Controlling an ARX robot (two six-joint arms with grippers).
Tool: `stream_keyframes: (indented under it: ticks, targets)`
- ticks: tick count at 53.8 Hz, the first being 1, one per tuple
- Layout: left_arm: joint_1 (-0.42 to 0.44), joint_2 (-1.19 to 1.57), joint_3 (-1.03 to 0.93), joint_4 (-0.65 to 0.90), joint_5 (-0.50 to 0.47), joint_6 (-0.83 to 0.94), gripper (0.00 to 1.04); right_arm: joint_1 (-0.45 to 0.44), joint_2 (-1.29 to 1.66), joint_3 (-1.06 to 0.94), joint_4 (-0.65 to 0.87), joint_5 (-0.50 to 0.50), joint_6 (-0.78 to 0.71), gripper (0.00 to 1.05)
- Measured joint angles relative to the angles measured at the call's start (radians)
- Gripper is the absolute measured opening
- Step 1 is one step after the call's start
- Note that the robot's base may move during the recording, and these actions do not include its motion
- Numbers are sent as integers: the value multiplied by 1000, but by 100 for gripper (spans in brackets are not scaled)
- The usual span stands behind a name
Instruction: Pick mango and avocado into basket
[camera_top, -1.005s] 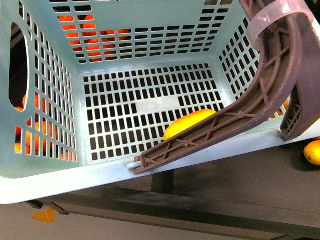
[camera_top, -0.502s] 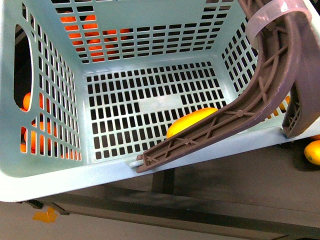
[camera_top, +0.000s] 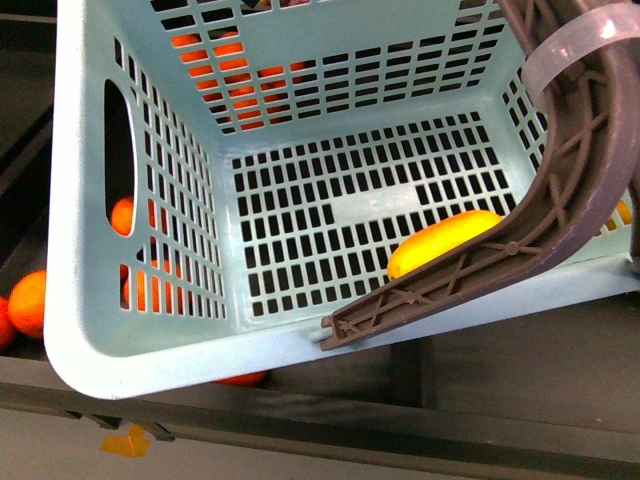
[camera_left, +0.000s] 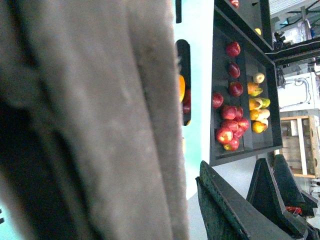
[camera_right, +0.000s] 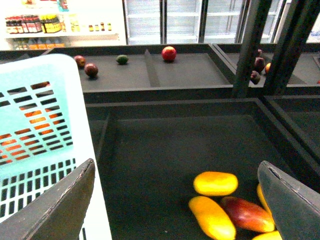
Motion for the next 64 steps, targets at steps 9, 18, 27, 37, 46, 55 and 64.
stream_keyframes:
  ticks: [9, 18, 27, 37, 46, 55, 64]
  targets:
    - [3, -1, -2, 0, -5, -3, 28, 0, 0, -2, -1, -2, 0, 96]
    - [7, -1, -2, 0, -19, 2, 28, 0, 1, -4, -1, -2, 0, 96]
    - [9, -1, -3, 0, -18, 3, 28, 0, 2, -6, -1, -2, 0, 96]
    - [8, -1, -3, 0, 0, 4, 28, 0, 1, -6, -1, -3, 0, 96]
    - [8, -2, -3, 0, -4, 3, 28, -1, 3, -6, -2, -2, 0, 96]
    - [9, -2, -4, 0, -13, 3, 28, -1, 2, -7, -1, -2, 0, 96]
    - [9, -2, -4, 0, -17, 3, 28, -1, 1, -7, -2, -2, 0, 96]
